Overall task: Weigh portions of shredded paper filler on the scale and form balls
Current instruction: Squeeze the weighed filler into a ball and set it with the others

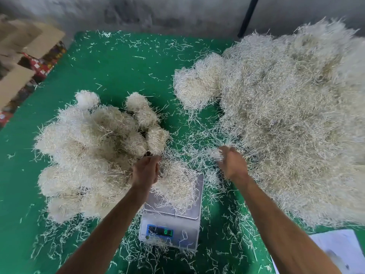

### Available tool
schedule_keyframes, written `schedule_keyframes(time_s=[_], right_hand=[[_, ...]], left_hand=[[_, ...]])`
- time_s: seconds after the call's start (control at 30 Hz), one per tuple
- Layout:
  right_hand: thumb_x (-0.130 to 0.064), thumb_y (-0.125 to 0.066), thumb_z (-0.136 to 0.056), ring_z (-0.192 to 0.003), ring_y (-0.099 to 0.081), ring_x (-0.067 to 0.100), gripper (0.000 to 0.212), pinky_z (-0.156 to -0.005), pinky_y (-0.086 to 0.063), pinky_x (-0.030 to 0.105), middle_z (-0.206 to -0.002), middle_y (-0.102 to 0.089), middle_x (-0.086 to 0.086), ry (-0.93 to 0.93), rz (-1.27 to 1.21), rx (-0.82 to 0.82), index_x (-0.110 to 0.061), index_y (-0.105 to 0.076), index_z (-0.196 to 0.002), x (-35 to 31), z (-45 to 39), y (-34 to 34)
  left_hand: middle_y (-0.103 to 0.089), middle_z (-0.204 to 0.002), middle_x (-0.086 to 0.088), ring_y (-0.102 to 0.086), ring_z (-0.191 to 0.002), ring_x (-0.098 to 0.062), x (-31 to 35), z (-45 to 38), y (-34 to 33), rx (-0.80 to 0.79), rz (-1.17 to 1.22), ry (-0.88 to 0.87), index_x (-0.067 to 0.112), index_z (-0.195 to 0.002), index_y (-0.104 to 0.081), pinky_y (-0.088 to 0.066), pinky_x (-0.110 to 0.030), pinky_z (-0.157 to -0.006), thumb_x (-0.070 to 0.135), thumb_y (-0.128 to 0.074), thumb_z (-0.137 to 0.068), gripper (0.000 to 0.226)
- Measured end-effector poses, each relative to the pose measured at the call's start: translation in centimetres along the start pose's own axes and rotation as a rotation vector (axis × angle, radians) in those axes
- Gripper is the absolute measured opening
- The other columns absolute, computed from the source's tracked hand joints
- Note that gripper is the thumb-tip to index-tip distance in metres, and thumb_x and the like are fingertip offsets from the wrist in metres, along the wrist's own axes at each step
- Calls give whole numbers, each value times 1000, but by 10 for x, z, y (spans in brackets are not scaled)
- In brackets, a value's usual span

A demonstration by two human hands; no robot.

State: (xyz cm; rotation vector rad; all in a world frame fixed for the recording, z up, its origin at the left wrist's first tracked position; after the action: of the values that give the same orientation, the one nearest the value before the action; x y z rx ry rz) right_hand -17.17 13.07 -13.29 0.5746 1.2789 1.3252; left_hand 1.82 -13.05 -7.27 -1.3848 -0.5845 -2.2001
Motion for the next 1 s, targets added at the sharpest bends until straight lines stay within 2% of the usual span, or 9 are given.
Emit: schedule_keyframes(time_s=[0.13,0.23,0.4,0.5,0.57,0.63,0.73,0.9,1.0], right_hand=[[-43,-73,-91,-58,-59,3,68,-54,-48,18,-86,-57,-8,114,-310,131,-31,-41,-150,-41,18,50],[-55,-70,-83,-44,-54,1,73,-47,-56,23,-103,-70,11,292,-521,110,-48,-37,-147,-89,44,87],[-58,-73,-83,-106,-53,-24,79,-91,-51,16,-144,-35,-19,443,-589,89,-53,-27,-147,-147,84,133],[-47,-72,-91,-93,-60,-15,70,-90,-53,27,-156,-40,-3,404,-693,112,-44,-33,-150,-152,95,147],[-39,-72,-94,-116,-64,12,66,-100,-54,37,-158,-43,7,353,-719,165,-32,-41,-152,-150,97,155],[-30,-73,-95,-84,-72,24,66,-70,-61,23,-160,-41,13,292,-851,163,-20,-43,-154,-147,95,153],[-29,-72,-96,-38,-42,3,56,-39,-41,19,-132,-64,20,210,-951,143,-19,-53,-148,-144,93,140],[-36,-69,-96,-50,-58,11,47,-50,-52,19,-89,-74,12,179,-1037,132,-26,-59,-140,-157,100,127],[-50,-68,-96,-60,-60,26,69,-59,-57,33,-72,-65,10,250,-987,50,-21,-44,-154,-188,109,115]], left_hand=[[-68,-79,-10,-65,-55,-13,35,13,-24,-102,-26,-152,11,-96,-65,-51,-29,-45,21,-65,-97,11],[-57,-129,1,-71,-104,-18,74,24,-57,-308,81,-214,29,-142,-44,-63,-40,-71,31,-79,-85,67],[-41,-154,-1,-62,-111,-2,130,36,-63,-336,-88,-332,45,-150,-30,-54,-22,-86,70,-75,-73,93],[-60,-132,9,-67,-99,3,143,37,-42,-295,-100,-322,40,-141,-48,-52,-32,-96,66,-75,-76,76],[-65,-115,13,-71,-96,-5,151,42,-25,-277,-70,-339,38,-135,-53,-54,-35,-97,54,-76,-81,61],[-67,-117,2,-74,-93,-15,149,44,-9,-274,-14,-320,27,-129,-56,-59,-34,-88,44,-77,-84,52],[-68,-113,-11,-74,-90,-16,146,48,12,-254,-42,-338,9,-122,-65,-61,-34,-83,35,-74,-86,46],[-71,-111,-14,-70,-95,-23,133,52,32,-157,156,-214,7,-112,-66,-59,-41,-89,24,-69,-94,25],[-74,-89,5,-72,-71,-7,116,55,20,-151,40,-220,35,-102,-57,-59,-22,-65,27,-65,-97,12]])
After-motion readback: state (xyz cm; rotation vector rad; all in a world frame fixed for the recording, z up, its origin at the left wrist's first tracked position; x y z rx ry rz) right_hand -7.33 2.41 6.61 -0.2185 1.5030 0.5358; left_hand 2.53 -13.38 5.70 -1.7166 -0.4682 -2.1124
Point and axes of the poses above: each hand's wrist, its own z-axis away from the middle knuckle, its own y-axis out of the back of the hand, x = y × z, the point moved 8 cm from there along -z, towards the middle knuckle
